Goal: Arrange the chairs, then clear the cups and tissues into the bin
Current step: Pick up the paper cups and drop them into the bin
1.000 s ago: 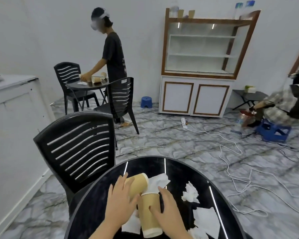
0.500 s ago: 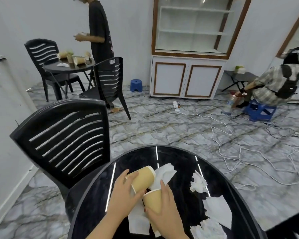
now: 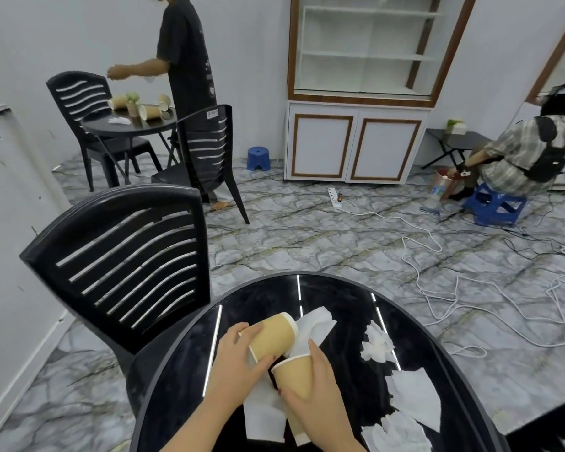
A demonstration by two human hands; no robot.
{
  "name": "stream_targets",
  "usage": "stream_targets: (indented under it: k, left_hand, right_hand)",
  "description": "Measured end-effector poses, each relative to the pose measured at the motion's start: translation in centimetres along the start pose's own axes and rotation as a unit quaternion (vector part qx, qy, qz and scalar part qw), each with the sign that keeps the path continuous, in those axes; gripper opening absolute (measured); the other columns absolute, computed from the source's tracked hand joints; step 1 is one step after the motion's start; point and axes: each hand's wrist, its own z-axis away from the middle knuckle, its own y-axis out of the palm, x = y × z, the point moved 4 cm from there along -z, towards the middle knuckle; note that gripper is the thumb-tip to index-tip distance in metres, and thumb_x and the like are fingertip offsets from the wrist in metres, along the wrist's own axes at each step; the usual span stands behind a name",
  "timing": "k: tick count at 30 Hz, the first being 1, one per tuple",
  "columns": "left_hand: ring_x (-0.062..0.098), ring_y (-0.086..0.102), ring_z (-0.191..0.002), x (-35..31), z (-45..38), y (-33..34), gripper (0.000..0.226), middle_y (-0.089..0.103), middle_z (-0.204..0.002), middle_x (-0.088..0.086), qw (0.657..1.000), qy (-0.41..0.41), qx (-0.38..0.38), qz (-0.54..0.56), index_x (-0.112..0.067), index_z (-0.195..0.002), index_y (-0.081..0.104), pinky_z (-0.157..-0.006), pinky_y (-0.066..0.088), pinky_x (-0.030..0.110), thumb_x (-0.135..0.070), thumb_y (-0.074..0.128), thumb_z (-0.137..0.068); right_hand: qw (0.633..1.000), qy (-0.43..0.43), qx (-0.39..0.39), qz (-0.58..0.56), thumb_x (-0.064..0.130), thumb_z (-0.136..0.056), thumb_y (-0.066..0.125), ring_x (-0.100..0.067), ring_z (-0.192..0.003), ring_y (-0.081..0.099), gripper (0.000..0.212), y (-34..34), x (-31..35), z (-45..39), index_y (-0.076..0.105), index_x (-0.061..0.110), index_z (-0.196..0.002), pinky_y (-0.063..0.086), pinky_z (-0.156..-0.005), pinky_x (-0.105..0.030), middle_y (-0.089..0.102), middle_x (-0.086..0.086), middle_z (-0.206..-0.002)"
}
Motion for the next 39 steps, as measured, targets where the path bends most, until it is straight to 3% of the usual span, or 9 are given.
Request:
stream_targets:
  k: [6, 15, 18, 21, 25, 31, 39]
  left_hand:
    - [0.012, 0.038, -0.117, -0.5, 2.0, -1.7, 0.053, 0.040, -0.128, -0.012, 0.996, -0.032, -0.071, 0.039, -0.036, -0.124, 0.049, -0.094, 0.040, 0.033, -0.037, 0.071, -0.076]
    - [0.003, 0.040, -0.114, -2.1, 7.7, -5.4, 0.058, 0.035, -0.122, -0.030, 0.980, -0.056, -0.183, 0.058, -0.045, -0.121, 0.047, -0.081, 0.034, 0.014, -0.058, 0.059, -0.065]
    - [0.003, 0.040, -0.115, -1.2, 11.2, -6.8, 0.056, 0.035, -0.123, -0.031, 0.969, -0.066, -0.233, 0.048, -0.049, -0.118, 0.044, -0.086, 0.034, 0.018, -0.061, 0.056, -0.065]
    - [0.005, 0.040, -0.116, 0.3, 15.5, -8.4, 0.055, 0.039, -0.126, -0.019, 0.953, -0.106, -0.281, 0.042, -0.048, -0.119, 0.045, -0.091, 0.034, 0.021, -0.057, 0.061, -0.067]
    - [0.004, 0.041, -0.116, 2.9, 22.8, -10.7, 0.053, 0.040, -0.125, -0.022, 0.926, -0.159, -0.342, 0.028, -0.045, -0.119, 0.047, -0.086, 0.033, 0.014, -0.033, 0.074, -0.075]
    - [0.005, 0.039, -0.119, 8.0, 33.4, -14.2, 0.053, 0.041, -0.128, -0.014, 0.878, -0.263, -0.399, 0.017, -0.045, -0.122, 0.047, -0.095, 0.033, 0.024, -0.036, 0.073, -0.076]
    - [0.011, 0.042, -0.115, 17.1, 44.3, -15.3, 0.050, 0.041, -0.126, -0.010, 0.833, -0.388, -0.393, 0.037, -0.040, -0.123, 0.048, -0.089, 0.037, 0.026, -0.041, 0.069, -0.078]
  right_hand:
    - [0.999, -0.018, 0.018, -0.021, 0.029, -0.075, 0.068, -0.011, -0.139, 0.020, 0.094, -1.2, 0.8, 0.6, 0.004, 0.036, -0.144, 0.028, -0.110, -0.028, 0.014, 0.005, -0.154]
    - [0.992, -0.092, 0.083, -0.040, 0.030, -0.076, 0.070, -0.002, -0.124, 0.029, 0.092, -0.8, 3.7, 2.1, 0.008, 0.034, -0.145, 0.031, -0.102, -0.023, 0.021, 0.009, -0.151]
    - [0.985, -0.118, 0.121, -0.046, 0.030, -0.075, 0.071, -0.006, -0.127, 0.032, 0.092, 0.9, 4.7, 3.6, 0.011, 0.035, -0.145, 0.034, -0.103, -0.026, 0.027, 0.011, -0.146]
    - [0.976, -0.135, 0.163, -0.048, 0.030, -0.074, 0.071, -0.005, -0.119, 0.036, 0.092, 3.5, 5.4, 5.6, 0.012, 0.037, -0.144, 0.036, -0.097, -0.025, 0.033, 0.014, -0.135]
    - [0.957, -0.163, 0.237, -0.041, 0.030, -0.075, 0.070, -0.006, -0.128, 0.033, 0.091, 8.1, 6.7, 9.6, 0.012, 0.036, -0.144, 0.032, -0.104, -0.025, 0.029, 0.011, -0.145]
    - [0.922, -0.193, 0.334, -0.009, 0.030, -0.076, 0.070, -0.008, -0.129, 0.032, 0.092, 16.2, 8.8, 16.2, 0.010, 0.036, -0.145, 0.032, -0.102, -0.025, 0.027, 0.009, -0.147]
    - [0.899, -0.179, 0.393, 0.072, 0.032, -0.078, 0.067, -0.012, -0.135, 0.028, 0.091, 27.0, 7.3, 22.4, 0.006, 0.034, -0.146, 0.032, -0.103, -0.028, 0.020, 0.008, -0.153]
